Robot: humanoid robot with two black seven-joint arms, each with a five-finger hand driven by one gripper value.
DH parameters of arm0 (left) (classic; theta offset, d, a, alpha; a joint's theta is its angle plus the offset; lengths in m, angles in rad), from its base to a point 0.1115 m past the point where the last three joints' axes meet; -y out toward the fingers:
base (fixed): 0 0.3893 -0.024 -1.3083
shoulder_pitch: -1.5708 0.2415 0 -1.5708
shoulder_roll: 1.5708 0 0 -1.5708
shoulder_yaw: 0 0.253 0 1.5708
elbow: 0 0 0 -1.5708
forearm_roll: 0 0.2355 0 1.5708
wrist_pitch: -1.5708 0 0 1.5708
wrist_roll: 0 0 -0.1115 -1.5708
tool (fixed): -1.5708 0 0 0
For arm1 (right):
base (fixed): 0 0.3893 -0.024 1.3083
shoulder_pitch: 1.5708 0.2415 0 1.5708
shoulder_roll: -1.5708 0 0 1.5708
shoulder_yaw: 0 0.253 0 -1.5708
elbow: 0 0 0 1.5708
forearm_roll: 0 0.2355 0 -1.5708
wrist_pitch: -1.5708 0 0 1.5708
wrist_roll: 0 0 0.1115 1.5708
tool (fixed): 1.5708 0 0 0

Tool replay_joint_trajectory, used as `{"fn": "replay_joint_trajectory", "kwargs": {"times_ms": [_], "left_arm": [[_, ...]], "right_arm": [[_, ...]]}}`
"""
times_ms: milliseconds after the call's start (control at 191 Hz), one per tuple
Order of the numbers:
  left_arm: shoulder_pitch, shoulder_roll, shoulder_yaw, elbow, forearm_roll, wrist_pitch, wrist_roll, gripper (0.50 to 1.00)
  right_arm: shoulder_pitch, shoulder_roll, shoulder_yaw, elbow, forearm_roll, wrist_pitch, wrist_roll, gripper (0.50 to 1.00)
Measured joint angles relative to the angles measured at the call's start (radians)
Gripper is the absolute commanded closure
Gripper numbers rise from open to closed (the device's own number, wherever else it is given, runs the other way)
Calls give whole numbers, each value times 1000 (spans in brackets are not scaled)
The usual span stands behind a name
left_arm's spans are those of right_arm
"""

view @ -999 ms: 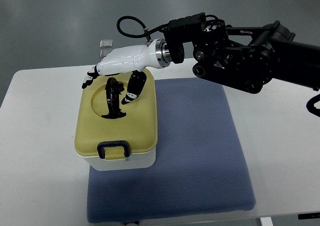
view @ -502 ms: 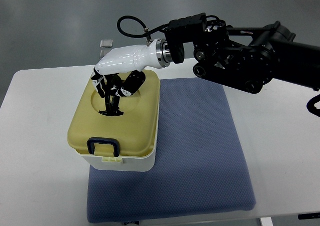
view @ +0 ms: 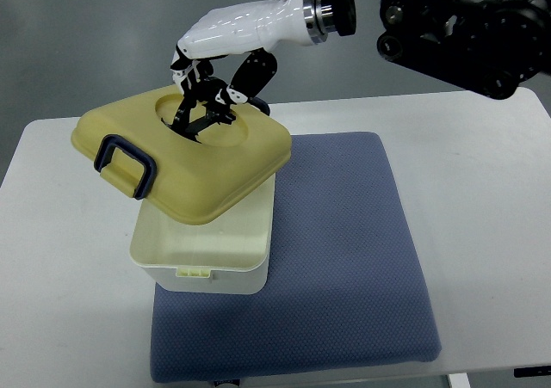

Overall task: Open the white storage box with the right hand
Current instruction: 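Lift the yellow lid off the box with the right hand, then lower the lid onto the cushion beside the box and release it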

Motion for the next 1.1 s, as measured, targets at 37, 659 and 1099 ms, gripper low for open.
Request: {"fn": "replay_joint_trajectory", "kwargs": {"times_ms": [37, 659, 1099], "left_arm": [[0, 0, 0, 0, 0, 0, 0, 500], [0, 0, 6, -8, 0, 0, 0, 500], [0, 0, 4, -3, 0, 0, 0, 500]], "right_arm": [[2, -34, 4, 15, 1, 28, 1, 1000], [-280, -419, -20, 27, -54, 101, 25, 1000], [-452, -321, -19, -5, -58, -40, 30, 1000]]}}
